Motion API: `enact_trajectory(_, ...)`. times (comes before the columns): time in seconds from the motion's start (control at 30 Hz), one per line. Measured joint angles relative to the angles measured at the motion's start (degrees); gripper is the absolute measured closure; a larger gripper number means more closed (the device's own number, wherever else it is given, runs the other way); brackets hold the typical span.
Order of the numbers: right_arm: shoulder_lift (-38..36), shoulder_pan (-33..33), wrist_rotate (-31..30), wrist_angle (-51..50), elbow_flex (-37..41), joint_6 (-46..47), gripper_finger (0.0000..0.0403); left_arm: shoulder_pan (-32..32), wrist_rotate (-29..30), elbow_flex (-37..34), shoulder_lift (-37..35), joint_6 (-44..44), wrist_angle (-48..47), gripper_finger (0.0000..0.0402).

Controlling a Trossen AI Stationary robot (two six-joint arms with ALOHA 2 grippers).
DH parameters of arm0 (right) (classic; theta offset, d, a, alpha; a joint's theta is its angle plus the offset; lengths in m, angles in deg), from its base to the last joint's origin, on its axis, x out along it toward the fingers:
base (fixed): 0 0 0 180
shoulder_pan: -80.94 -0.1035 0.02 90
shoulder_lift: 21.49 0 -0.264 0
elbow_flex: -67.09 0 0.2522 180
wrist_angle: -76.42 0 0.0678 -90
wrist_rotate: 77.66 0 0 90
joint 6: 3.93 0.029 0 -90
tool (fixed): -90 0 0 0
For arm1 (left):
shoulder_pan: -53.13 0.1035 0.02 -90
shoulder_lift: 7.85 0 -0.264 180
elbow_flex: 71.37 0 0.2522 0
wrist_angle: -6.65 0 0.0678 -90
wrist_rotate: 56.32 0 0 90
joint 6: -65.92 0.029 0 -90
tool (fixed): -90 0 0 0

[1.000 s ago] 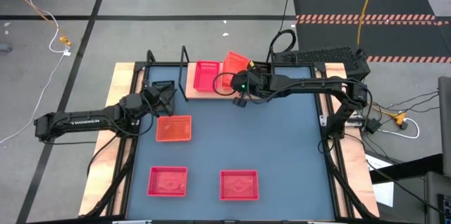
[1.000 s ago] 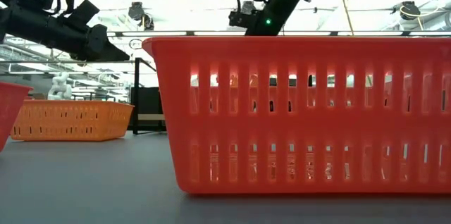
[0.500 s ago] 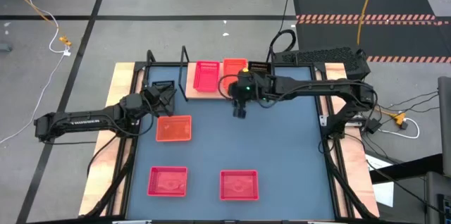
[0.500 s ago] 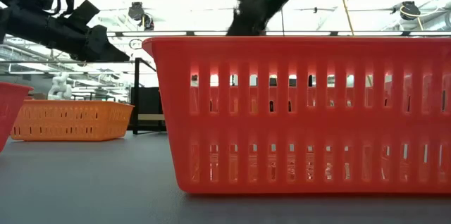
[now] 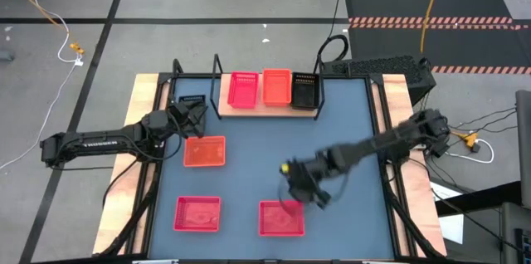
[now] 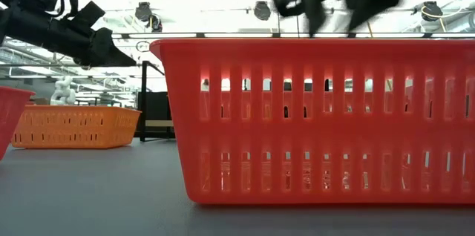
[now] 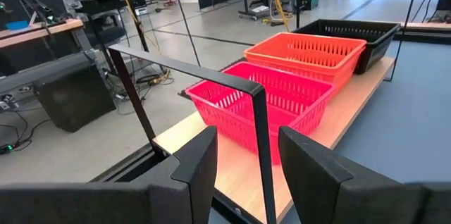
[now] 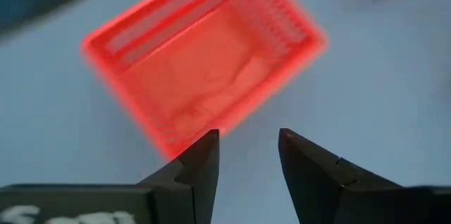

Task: Stack baskets on shelf by color
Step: Stack the right red bin on the red bin on the shelf

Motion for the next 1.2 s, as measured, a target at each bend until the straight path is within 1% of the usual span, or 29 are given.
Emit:
enact_trajectory(0.1,0.04,-6.58,-10.89,0.30,0.22,-3.94,0.0263,0.00,0.00,0.00,0.00,-0.02,-0.05,0.0250)
enact_trajectory(0.13,0.02,-8.29,-13.68,0.60,0.22,-4.49,0.0264,0.00,0.00,0.00,0.00,-0.04,-0.14,0.0250)
enact_trajectory(0.17,0.02,-9.71,-15.14,0.76,0.22,-4.80,0.0264,0.00,0.00,0.00,0.00,-0.08,-0.35,0.0250)
enact_trajectory(0.33,-0.02,-14.10,-16.54,0.41,0.56,-3.62,0.0264,0.00,-1.41,0.00,0.00,-0.26,-0.94,0.0250)
enact_trajectory(0.47,0.00,-15.78,-18.49,0.54,3.08,-2.91,0.0264,0.00,-1.44,0.00,0.01,0.68,0.59,0.0250)
enact_trajectory(0.57,-0.02,-16.12,-19.31,3.24,6.15,-2.23,0.0264,0.02,-1.46,0.00,0.00,1.39,2.45,0.0250)
enact_trajectory(0.73,0.02,-15.52,-18.93,11.03,11.06,-3.69,0.0264,0.02,-1.48,0.00,0.00,2.56,4.49,0.0250)
enact_trajectory(0.83,0.16,-14.09,-15.91,13.90,12.75,-4.76,0.0265,0.02,-1.49,0.00,0.01,2.61,4.47,0.0250)
enact_trajectory(0.9,0.62,-12.89,-14.16,16.08,13.41,-4.82,0.0273,0.00,-1.49,0.00,0.00,2.57,4.45,0.0250)
enact_trajectory(1.0,1.45,-10.83,-10.79,16.57,14.61,-4.00,0.0305,0.02,-1.49,0.00,0.02,2.04,4.12,0.0250)
enact_trajectory(1.13,2.25,-9.18,-4.61,16.41,15.59,-4.14,0.0374,0.01,-1.49,0.00,0.00,1.86,3.77,0.0250)
enact_trajectory(1.2,1.98,-8.59,-2.62,16.93,15.61,-4.13,0.0395,0.02,-1.49,0.00,0.00,1.53,3.48,0.0250)
